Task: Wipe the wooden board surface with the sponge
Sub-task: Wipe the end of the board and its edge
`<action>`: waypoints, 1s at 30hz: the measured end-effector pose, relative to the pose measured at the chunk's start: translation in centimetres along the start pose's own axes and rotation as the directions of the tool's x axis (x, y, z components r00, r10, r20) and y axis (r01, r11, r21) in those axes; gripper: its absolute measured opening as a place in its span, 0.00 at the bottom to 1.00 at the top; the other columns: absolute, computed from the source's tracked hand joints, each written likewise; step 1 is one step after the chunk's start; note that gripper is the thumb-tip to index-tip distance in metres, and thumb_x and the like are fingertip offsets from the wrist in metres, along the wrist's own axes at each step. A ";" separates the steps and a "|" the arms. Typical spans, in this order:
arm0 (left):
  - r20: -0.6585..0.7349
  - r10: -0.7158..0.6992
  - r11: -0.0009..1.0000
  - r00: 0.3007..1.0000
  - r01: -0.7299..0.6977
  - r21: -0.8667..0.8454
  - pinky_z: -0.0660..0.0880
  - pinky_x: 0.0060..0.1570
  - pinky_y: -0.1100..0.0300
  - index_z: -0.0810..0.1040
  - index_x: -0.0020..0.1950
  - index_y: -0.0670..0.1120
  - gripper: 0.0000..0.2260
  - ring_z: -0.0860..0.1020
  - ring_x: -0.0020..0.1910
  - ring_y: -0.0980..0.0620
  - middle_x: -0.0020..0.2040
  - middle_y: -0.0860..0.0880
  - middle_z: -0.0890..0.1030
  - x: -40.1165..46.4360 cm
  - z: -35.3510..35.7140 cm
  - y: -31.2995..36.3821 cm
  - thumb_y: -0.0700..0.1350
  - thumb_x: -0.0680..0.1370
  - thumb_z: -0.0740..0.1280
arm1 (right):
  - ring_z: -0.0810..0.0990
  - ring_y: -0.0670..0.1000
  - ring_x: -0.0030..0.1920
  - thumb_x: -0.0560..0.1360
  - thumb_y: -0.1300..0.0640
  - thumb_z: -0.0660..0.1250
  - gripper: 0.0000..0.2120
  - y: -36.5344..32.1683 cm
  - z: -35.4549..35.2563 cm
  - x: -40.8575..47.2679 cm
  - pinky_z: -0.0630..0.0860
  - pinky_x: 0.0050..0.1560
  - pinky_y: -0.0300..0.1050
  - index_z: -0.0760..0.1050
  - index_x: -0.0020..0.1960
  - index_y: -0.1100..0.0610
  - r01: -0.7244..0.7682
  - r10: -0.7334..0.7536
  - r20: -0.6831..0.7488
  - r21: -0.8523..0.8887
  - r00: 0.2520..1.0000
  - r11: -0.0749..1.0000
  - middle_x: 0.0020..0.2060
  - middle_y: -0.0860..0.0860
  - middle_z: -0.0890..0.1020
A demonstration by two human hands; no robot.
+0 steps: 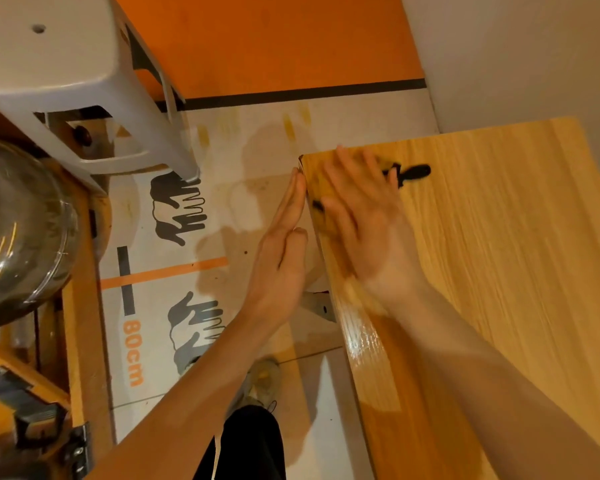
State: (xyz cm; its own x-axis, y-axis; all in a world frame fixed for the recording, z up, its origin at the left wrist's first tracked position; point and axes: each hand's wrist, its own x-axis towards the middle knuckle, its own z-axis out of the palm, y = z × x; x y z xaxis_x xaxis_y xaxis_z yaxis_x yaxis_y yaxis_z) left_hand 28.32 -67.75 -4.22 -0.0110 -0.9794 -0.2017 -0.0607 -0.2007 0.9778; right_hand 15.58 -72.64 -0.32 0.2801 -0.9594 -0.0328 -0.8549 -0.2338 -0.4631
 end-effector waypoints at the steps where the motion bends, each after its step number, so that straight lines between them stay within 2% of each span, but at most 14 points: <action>1: 0.007 -0.014 1.000 1.000 0.014 -0.005 0.50 0.73 0.77 0.56 0.80 0.53 0.27 0.55 0.75 0.75 0.81 0.58 0.57 -0.1 -0.1 0.0 0.43 0.80 0.49 | 0.50 0.55 0.79 0.84 0.51 0.54 0.21 -0.3 0.0 2.1 0.43 0.78 0.55 0.62 0.76 0.54 -0.074 0.074 -0.024 0.003 0.997 0.997 0.77 0.51 0.60; 3: 0.031 -0.024 0.999 0.999 0.024 -0.021 0.50 0.73 0.77 0.56 0.80 0.55 0.26 0.55 0.76 0.74 0.80 0.61 0.57 -0.1 -0.5 -0.2 0.44 0.80 0.48 | 0.47 0.55 0.79 0.84 0.50 0.52 0.22 -1.1 0.5 4.3 0.40 0.78 0.55 0.59 0.76 0.54 -0.189 0.189 -0.062 0.015 0.980 0.982 0.78 0.51 0.57; 5: 0.069 -0.011 0.999 0.998 0.014 -0.048 0.51 0.73 0.76 0.55 0.78 0.56 0.25 0.55 0.76 0.73 0.79 0.62 0.58 0.1 -1.2 -0.3 0.45 0.81 0.47 | 0.46 0.55 0.79 0.84 0.50 0.53 0.23 -2.2 1.0 2.6 0.40 0.78 0.56 0.59 0.77 0.54 -0.171 0.172 -0.066 0.024 0.983 0.985 0.78 0.52 0.57; 8: 0.128 0.036 0.999 0.991 -0.033 -0.021 0.52 0.74 0.75 0.57 0.81 0.50 0.25 0.56 0.77 0.70 0.80 0.60 0.58 0.5 -2.4 -0.6 0.44 0.83 0.47 | 0.47 0.55 0.79 0.82 0.50 0.52 0.24 -3.4 1.2 -3.6 0.42 0.79 0.57 0.59 0.76 0.56 -0.126 0.126 -0.028 0.001 0.992 0.992 0.78 0.52 0.57; 10: 0.121 0.078 0.997 0.990 -0.080 0.012 0.52 0.75 0.74 0.57 0.82 0.47 0.24 0.55 0.78 0.69 0.80 0.58 0.58 0.9 -3.0 -0.5 0.44 0.84 0.47 | 0.46 0.53 0.79 0.82 0.51 0.51 0.24 -3.8 1.4 -4.9 0.42 0.79 0.55 0.59 0.77 0.56 -0.171 0.171 -0.034 0.011 0.985 0.985 0.78 0.51 0.56; 13: 0.082 0.106 0.994 0.991 -0.108 0.028 0.51 0.74 0.74 0.55 0.82 0.48 0.24 0.54 0.77 0.71 0.80 0.59 0.56 1.9 -3.5 0.0 0.45 0.85 0.46 | 0.45 0.54 0.79 0.84 0.53 0.52 0.23 -5.3 2.1 -1.1 0.40 0.79 0.54 0.57 0.77 0.56 -0.276 0.279 -0.101 0.045 0.955 0.960 0.78 0.52 0.54; 16: 0.115 0.137 0.988 0.984 -0.145 0.057 0.51 0.75 0.73 0.56 0.82 0.46 0.24 0.55 0.80 0.64 0.82 0.54 0.57 3.4 -3.9 0.0 0.45 0.85 0.47 | 0.43 0.56 0.79 0.85 0.51 0.51 0.25 -5.9 3.5 1.8 0.38 0.78 0.51 0.51 0.78 0.58 -0.308 0.290 -0.128 -0.159 0.948 0.938 0.79 0.55 0.51; 19: 0.195 0.213 0.947 0.957 -0.252 0.199 0.50 0.77 0.70 0.57 0.82 0.44 0.24 0.55 0.81 0.60 0.82 0.51 0.58 3.9 -4.3 -0.3 0.43 0.85 0.47 | 0.46 0.57 0.79 0.84 0.53 0.54 0.26 -5.4 4.3 -0.1 0.44 0.79 0.52 0.51 0.79 0.58 -0.309 0.277 -0.149 -0.280 0.949 0.909 0.79 0.56 0.52; 22: 0.269 0.276 0.876 0.923 -0.357 0.326 0.48 0.81 0.61 0.55 0.82 0.43 0.24 0.53 0.82 0.58 0.83 0.49 0.56 4.3 -4.9 -0.6 0.42 0.85 0.48 | 0.52 0.58 0.78 0.82 0.58 0.61 0.27 -5.7 4.9 -3.8 0.51 0.78 0.55 0.55 0.78 0.58 -0.367 0.311 -0.218 -0.304 0.925 0.879 0.78 0.57 0.56; 24: 0.302 0.297 0.815 0.906 -0.405 0.415 0.46 0.81 0.62 0.55 0.82 0.42 0.24 0.53 0.82 0.58 0.83 0.49 0.55 4.5 -5.4 -0.6 0.43 0.85 0.48 | 0.54 0.59 0.78 0.81 0.60 0.64 0.29 -6.3 5.1 -5.9 0.55 0.77 0.56 0.56 0.78 0.59 -0.420 0.356 -0.241 -0.313 0.903 0.852 0.77 0.58 0.58; 27: 0.309 0.296 0.771 0.904 -0.417 0.481 0.44 0.79 0.66 0.55 0.82 0.43 0.24 0.52 0.81 0.61 0.83 0.50 0.54 4.6 -5.7 -0.2 0.44 0.85 0.47 | 0.53 0.58 0.78 0.83 0.55 0.58 0.26 -6.9 4.9 -4.8 0.53 0.78 0.55 0.54 0.78 0.59 -0.471 0.411 -0.235 -0.335 0.881 0.816 0.77 0.58 0.56; 30: 0.300 0.283 0.775 0.911 -0.401 0.488 0.45 0.79 0.65 0.55 0.82 0.44 0.24 0.51 0.79 0.64 0.83 0.50 0.54 4.6 -5.6 0.2 0.47 0.85 0.46 | 0.47 0.57 0.79 0.84 0.50 0.48 0.26 -7.1 4.9 0.2 0.47 0.79 0.53 0.48 0.79 0.58 -0.481 0.439 -0.206 -0.255 0.875 0.839 0.79 0.57 0.51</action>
State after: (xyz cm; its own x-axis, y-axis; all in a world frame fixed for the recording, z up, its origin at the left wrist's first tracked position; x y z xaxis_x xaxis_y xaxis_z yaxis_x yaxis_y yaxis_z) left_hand 33.81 -72.42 -4.68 -0.3264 -0.9422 0.0759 -0.5296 0.2487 0.8110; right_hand 23.86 -70.44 -1.34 -0.2201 -0.9742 -0.0493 -0.9632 0.2251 -0.1467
